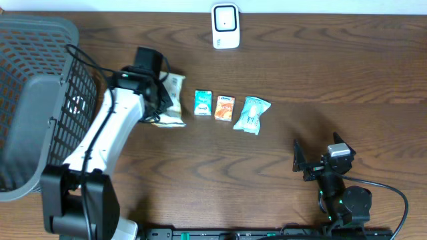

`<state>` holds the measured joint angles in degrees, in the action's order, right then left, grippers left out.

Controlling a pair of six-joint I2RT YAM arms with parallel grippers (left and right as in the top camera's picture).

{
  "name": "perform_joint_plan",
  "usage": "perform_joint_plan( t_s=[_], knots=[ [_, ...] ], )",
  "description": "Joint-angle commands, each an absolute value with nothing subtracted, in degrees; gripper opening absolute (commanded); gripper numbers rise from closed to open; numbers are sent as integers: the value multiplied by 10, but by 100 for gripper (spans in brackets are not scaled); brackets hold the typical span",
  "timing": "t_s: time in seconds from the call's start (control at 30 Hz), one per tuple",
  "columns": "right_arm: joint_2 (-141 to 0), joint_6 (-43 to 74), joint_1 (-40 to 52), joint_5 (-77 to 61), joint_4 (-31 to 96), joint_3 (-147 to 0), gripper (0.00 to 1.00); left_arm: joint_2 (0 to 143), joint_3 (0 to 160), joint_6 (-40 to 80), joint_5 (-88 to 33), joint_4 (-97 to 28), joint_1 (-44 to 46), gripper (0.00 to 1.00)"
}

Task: Scan the item barcode
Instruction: 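Carry the white package and lower it left of the green pack, then open the left gripper, return to the basket toward the green Zam-Buk box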

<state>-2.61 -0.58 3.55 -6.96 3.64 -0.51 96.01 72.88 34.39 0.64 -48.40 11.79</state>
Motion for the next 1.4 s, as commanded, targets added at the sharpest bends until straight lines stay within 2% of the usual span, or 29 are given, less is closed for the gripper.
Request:
perform_joint_plan(
  t_s=[0.0,0.03,0.07,0.13,0.2,0.37,0.6,0.83,1.1,1.27,1.37],
  knots=[
    [-25,2,32,-67,38,-3,99,972,722,359,26,-479,131,8],
    [-25,2,32,-67,38,-3,99,974,722,359,26,-479,134,11],
    [-25,2,32,-67,38,-3,99,975,722,359,26,-479,135,33],
    [-25,2,32,-67,38,-3,99,976,722,359,22,-479,135,70],
    [-25,2,32,-67,38,-3,99,972,723,356,20,-479,133,79],
    [-25,2,32,-67,38,-3,99,943,759,290,20,-486,132,79],
    [-25,2,32,-67,38,-3,99,853,905,219,22,-514,82,79],
    [-25,2,32,-67,38,-3,99,797,1024,186,22,-546,-63,80],
    [-25,2,32,-67,38,-3,99,823,1029,206,22,-560,-265,80],
    [-25,2,32,-67,38,-3,99,884,1029,232,21,-579,-316,80],
    [-25,2,32,-67,38,-3,99,923,1029,267,19,-592,-324,86]
  ],
)
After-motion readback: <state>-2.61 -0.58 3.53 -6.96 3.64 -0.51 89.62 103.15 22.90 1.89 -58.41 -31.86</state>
